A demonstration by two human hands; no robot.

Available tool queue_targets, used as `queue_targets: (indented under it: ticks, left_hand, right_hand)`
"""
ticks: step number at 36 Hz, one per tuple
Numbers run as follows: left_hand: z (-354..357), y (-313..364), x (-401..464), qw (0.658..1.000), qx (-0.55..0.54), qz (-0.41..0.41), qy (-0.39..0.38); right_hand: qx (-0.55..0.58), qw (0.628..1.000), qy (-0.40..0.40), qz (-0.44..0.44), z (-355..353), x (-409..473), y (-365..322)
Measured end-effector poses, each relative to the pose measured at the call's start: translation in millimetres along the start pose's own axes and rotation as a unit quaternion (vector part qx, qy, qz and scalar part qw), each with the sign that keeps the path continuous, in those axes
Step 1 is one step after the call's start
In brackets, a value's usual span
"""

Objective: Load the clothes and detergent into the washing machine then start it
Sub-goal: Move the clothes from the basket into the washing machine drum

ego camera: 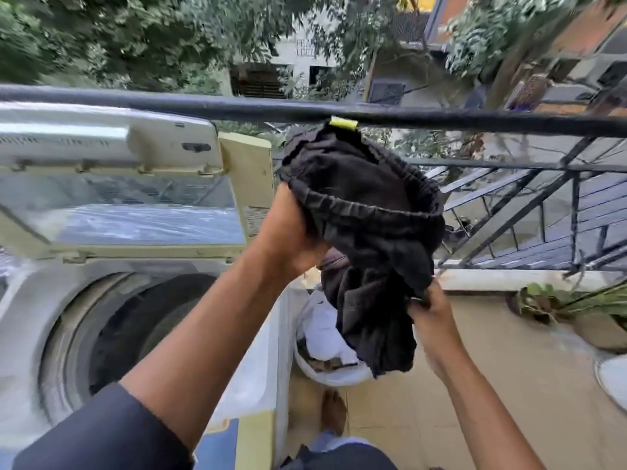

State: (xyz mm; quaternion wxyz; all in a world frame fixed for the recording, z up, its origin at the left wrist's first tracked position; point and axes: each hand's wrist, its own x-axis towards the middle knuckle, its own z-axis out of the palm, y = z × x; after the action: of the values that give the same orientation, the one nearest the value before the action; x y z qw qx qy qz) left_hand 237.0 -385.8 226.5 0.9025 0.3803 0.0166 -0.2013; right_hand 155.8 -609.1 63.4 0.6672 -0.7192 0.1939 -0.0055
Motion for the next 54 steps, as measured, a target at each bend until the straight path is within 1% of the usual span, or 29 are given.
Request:
queue_targets:
  ticks: [3, 6, 7, 9, 12, 15, 17, 19, 22, 25, 27, 30, 31, 34, 36, 39, 41, 42, 43, 44, 45, 46, 47, 48, 49, 50, 51, 52, 54]
  left_hand:
    - [6.4, 9.2, -0.5, 0.995, -0.052, -0.011, -0.079]
    - [10.6, 8.1, -5.2, 0.990, -0.076, -0.026, -0.116]
    - [11.2, 6.7, -7.5, 0.991, -0.076, -0.027, -0.110]
    - [11.4, 3.3, -11.8, 0.994, -0.076, -0.022, -0.078]
    - [9.7, 3.2, -19.8, 0.995, -0.085, -0.003, -0.060]
    - [-1.9, 10.4, -27.5, 0.995, -0.076, 0.026, -0.061]
    - [-13.8, 18.7, -31.3, 0.997, -0.056, 0.038, -0.023]
    - [-30.0, 25.3, -34.1, 0.998, -0.040, 0.043, 0.010]
    - [-55.1, 25.8, -40.5, 0.997, 0.012, 0.046, 0.058]
    - [-75.0, 12.4, -44.0, 0.983, 0.109, 0.039, 0.144]
    - [-87.6, 0.1, -44.4, 0.965, 0.196, 0.020, 0.172]
    - [-103.8, -19.5, -48.0, 0.929, 0.321, 0.002, 0.183]
    - [-108.8, -25.5, -51.1, 0.916, 0.361, 0.000, 0.177]
    - [-124.4, -43.5, -60.8, 0.881, 0.460, -0.004, 0.111]
    - [-129.4, -49.6, -68.4, 0.883, 0.460, -0.025, 0.085]
    - [-133.0, -48.1, -82.2, 0.888, 0.459, -0.023, 0.029]
    - [-134.3, -45.0, -89.7, 0.881, 0.472, -0.024, 0.020]
    - [-133.8, -44.5, -93.1, 0.876, 0.480, -0.031, 0.027]
    - [-133.2, -46.9, -94.5, 0.885, 0.461, -0.050, 0.033]
    - [-132.4, -46.3, -96.7, 0.896, 0.440, -0.045, 0.045]
    - [-134.9, -46.2, -98.2, 0.901, 0.425, -0.034, 0.084]
    - [-138.9, -47.4, -103.1, 0.909, 0.407, -0.030, 0.088]
    - [-146.1, -48.1, -109.0, 0.922, 0.371, -0.040, 0.098]
    - [-149.1, -49.2, -114.8, 0.941, 0.311, -0.060, 0.118]
    - [-149.4, -47.2, -116.0, 0.959, 0.218, -0.079, 0.166]
    - [-153.6, -45.2, -117.9, 0.966, 0.166, -0.085, 0.181]
    - [-149.8, -40.2, -118.6, 0.968, 0.127, -0.080, 0.201]
    - [-149.2, -34.1, -122.4, 0.965, 0.122, -0.059, 0.223]
    - [-158.6, -18.9, -135.4, 0.970, 0.080, -0.012, 0.229]
  right_hand:
    - [-0.024, 0.996, -0.070, 0.057, 20.4, -12.3, 7.4]
    - [-0.127, 0.975, -0.098, 0.155, 47.7, -18.1, 13.2]
    - [-0.140, 0.969, -0.103, 0.178, 58.0, -18.1, 15.3]
    - [-0.116, 0.967, -0.104, 0.200, 80.2, -13.2, 18.8]
    - [-0.021, 0.982, -0.076, 0.173, 100.1, 5.8, 29.1]
    - [-0.004, 0.981, -0.072, 0.181, 92.1, 23.1, 43.6]
    - [-0.001, 0.979, -0.065, 0.195, 80.2, 31.2, 44.8]
    - [0.050, 0.979, -0.064, 0.186, 71.0, 36.5, 29.6]
    - [0.154, 0.975, -0.022, 0.161, 60.3, 36.1, -4.0]
    - [0.152, 0.983, 0.019, 0.097, 46.3, 26.8, -41.9]
    - [0.137, 0.989, 0.002, 0.062, 38.8, 21.0, -66.3]
    - [0.118, 0.992, -0.033, 0.015, 39.0, 9.3, -106.3]
    - [0.129, 0.991, -0.047, 0.001, 43.2, 4.2, -118.9]
    - [0.181, 0.980, -0.079, -0.012, 60.5, -13.3, -149.9]
    - [0.217, 0.968, -0.124, -0.008, 71.6, -28.2, -165.8]
    - [0.263, 0.945, -0.195, 0.006, 87.8, -51.5, -182.8]
    - [0.305, 0.921, -0.237, 0.052, 98.1, -67.0, -190.9]
    - [0.329, 0.899, -0.278, 0.078, 104.8, -75.9, -195.4]
    - [0.360, 0.865, -0.334, 0.103, 111.5, -84.6, -199.9]
    - [0.364, 0.864, -0.336, 0.085, 118.7, -93.3, -203.9]
    - [0.356, 0.872, -0.326, 0.076, 124.8, -98.2, -209.0]
    - [0.346, 0.876, -0.326, 0.085, 134.8, -100.6, -207.8]
    - [0.361, 0.865, -0.325, 0.127, 142.8, -100.0, -207.4]
    - [0.383, 0.857, -0.317, 0.132, 150.5, -101.6, -206.6]
    - [0.405, 0.847, -0.316, 0.139, 158.4, -101.6, -204.8]
    - [0.407, 0.848, -0.310, 0.138, 165.3, -102.2, -204.4]
    - [0.407, 0.848, -0.309, 0.140, 170.5, -101.4, -200.9]
    - [0.403, 0.848, -0.313, 0.146, 173.4, -100.4, -196.3]
    - [0.393, 0.848, -0.327, 0.142, 178.0, -99.8, -191.4]
